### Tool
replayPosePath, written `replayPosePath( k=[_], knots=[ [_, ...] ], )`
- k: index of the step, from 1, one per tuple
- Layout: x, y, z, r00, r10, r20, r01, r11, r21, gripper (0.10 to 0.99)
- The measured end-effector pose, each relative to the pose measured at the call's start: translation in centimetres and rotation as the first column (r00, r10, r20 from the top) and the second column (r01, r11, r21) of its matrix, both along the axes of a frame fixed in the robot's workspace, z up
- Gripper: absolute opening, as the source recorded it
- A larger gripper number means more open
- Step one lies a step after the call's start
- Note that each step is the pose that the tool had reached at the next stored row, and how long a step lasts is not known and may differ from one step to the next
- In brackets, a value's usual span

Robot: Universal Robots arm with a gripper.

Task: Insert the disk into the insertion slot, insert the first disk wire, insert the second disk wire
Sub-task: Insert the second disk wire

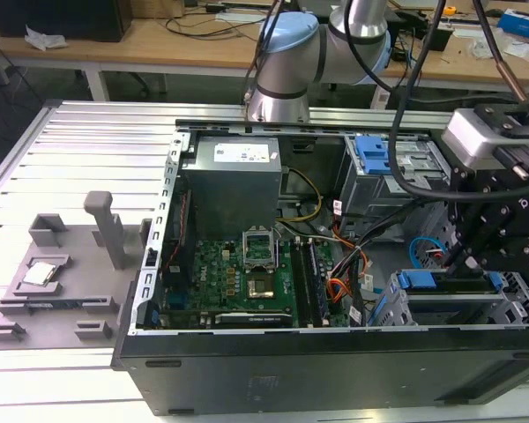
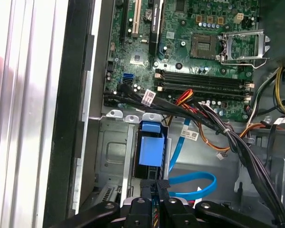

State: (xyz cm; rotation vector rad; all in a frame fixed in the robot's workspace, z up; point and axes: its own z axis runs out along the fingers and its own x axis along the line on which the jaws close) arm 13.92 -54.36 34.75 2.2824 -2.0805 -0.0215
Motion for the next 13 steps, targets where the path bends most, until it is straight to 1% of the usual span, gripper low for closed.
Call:
replayPosePath(
  k=[3, 4, 5, 6, 9, 13],
  knots=[
    [0.09, 0.00, -0.35, 1.0000, -0.001, -0.0001, 0.001, 1.0000, 0.000, 0.161],
    [0.09, -0.01, -0.37, 1.0000, -0.001, -0.0001, 0.001, 1.0000, 0.002, 0.161],
    [0.10, 0.00, -0.38, 1.0000, -0.001, 0.0000, 0.001, 1.0000, 0.008, 0.161],
    [0.10, 0.00, -0.40, 1.0000, -0.001, 0.0000, 0.001, 1.0000, 0.009, 0.161],
    [0.10, 0.00, -0.13, 1.0000, -0.001, 0.0011, 0.001, 1.0000, 0.009, 0.161],
    [0.10, 0.00, -0.17, 1.0000, -0.001, 0.0013, 0.001, 0.9999, 0.014, 0.161]
  ],
)
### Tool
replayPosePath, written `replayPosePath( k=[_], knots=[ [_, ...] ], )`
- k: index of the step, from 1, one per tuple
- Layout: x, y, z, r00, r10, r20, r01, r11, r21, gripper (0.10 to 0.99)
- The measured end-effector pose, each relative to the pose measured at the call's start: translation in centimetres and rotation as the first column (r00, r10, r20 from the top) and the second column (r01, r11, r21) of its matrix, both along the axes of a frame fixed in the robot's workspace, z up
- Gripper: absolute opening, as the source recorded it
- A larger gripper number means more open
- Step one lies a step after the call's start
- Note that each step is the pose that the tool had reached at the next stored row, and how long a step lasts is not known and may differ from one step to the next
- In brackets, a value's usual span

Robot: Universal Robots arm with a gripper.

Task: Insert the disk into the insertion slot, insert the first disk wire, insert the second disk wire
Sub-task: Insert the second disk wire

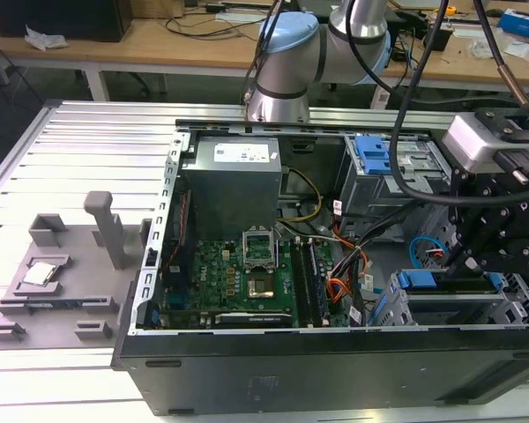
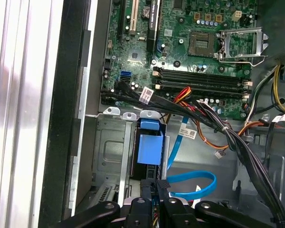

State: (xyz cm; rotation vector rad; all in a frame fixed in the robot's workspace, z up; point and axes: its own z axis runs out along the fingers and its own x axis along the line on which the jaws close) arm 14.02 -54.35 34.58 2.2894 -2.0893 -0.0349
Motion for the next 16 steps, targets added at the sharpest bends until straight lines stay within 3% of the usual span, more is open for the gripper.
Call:
replayPosePath(
  k=[4, 7, 11, 13, 16],
  knots=[
    [0.00, 0.00, -0.30, 1.0000, 0.000, -0.0002, 0.000, 0.9999, 0.012, 0.161],
    [0.00, -0.06, -0.39, 1.0000, 0.000, -0.0002, 0.000, 0.9999, 0.013, 0.161],
    [0.00, -0.21, -0.40, 1.0000, 0.000, -0.0002, 0.000, 1.0000, 0.010, 0.161],
    [0.00, -0.23, -0.42, 1.0000, 0.000, -0.0002, 0.000, 1.0000, -0.002, 0.161],
    [0.00, -0.30, -0.66, 1.0000, 0.000, -0.0002, 0.000, 1.0000, -0.002, 0.161]
  ],
)
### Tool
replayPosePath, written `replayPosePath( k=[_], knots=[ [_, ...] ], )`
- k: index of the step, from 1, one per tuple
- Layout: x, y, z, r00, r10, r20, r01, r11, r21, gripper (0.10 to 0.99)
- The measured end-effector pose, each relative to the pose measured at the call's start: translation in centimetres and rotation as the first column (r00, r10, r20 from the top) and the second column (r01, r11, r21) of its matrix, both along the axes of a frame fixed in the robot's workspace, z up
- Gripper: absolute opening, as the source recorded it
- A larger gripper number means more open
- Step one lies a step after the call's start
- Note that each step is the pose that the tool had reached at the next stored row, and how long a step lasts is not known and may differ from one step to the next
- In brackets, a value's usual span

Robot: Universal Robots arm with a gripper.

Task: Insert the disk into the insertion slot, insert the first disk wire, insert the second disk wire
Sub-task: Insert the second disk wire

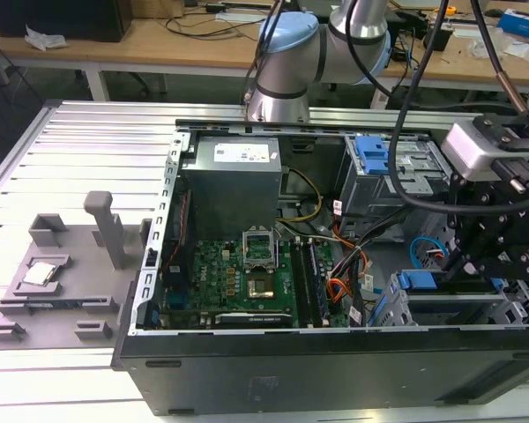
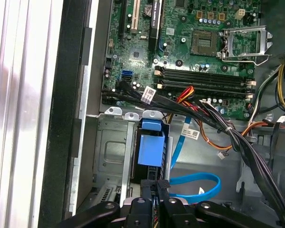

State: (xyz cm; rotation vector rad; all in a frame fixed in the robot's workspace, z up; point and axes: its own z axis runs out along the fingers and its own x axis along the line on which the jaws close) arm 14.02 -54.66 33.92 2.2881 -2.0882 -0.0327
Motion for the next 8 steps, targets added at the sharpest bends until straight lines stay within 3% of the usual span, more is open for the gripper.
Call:
replayPosePath(
  k=[6, 7, 8],
  knots=[
    [0.00, -0.03, -0.25, 1.0000, 0.000, 0.0000, 0.000, 1.0000, 0.001, 0.173],
    [0.00, -0.03, -0.22, 1.0000, 0.000, -0.0002, 0.000, 1.0000, 0.001, 0.235],
    [0.00, -0.04, 0.45, 1.0000, 0.000, -0.0002, 0.000, 1.0000, 0.001, 0.235]
  ],
)
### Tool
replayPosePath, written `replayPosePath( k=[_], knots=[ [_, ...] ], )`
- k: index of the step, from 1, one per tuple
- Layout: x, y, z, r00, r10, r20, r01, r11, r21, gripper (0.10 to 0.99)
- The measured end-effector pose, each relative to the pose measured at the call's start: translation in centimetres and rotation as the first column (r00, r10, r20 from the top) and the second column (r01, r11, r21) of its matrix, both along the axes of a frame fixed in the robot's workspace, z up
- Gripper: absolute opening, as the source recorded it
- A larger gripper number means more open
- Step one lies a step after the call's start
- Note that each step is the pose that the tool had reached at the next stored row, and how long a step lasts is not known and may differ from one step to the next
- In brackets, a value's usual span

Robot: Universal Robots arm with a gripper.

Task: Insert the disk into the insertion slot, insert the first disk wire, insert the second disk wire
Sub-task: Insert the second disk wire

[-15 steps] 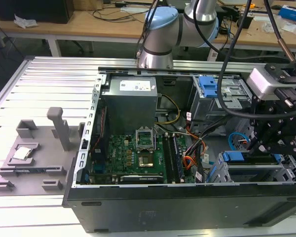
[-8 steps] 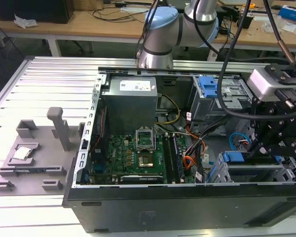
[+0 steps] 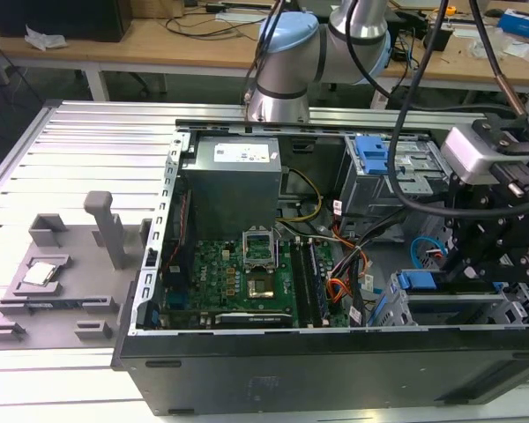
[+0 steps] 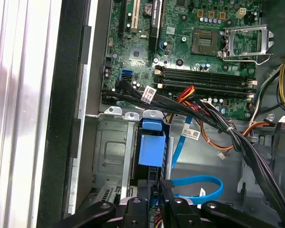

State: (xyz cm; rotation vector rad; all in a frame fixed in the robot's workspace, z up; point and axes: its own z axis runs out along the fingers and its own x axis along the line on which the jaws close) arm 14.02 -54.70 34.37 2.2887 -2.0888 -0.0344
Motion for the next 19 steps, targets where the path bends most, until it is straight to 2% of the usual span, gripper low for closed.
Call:
replayPosePath(
  k=[3, 4, 5, 7, 9, 11, 19],
  knots=[
    [-0.01, 0.01, 1.87, 1.0000, 0.000, 0.0020, 0.000, 1.0000, -0.001, 0.235],
    [-0.01, 0.01, 2.28, 1.0000, 0.000, 0.0025, 0.000, 1.0000, -0.001, 0.235],
    [-0.02, 0.01, 2.75, 1.0000, 0.000, 0.0031, 0.000, 1.0000, -0.001, 0.220],
    [-0.02, 0.01, 3.96, 1.0000, 0.000, 0.0043, 0.000, 1.0000, -0.001, 0.106],
    [-0.02, 0.01, 4.98, 1.0000, 0.000, 0.0053, 0.000, 1.0000, -0.001, 0.106],
    [-0.02, 0.01, 5.29, 1.0000, 0.000, 0.0055, 0.000, 1.0000, -0.001, 0.106],
    [-0.02, 0.01, 5.30, 1.0000, 0.000, 0.0055, 0.000, 1.0000, 0.001, 0.106]
  ],
)
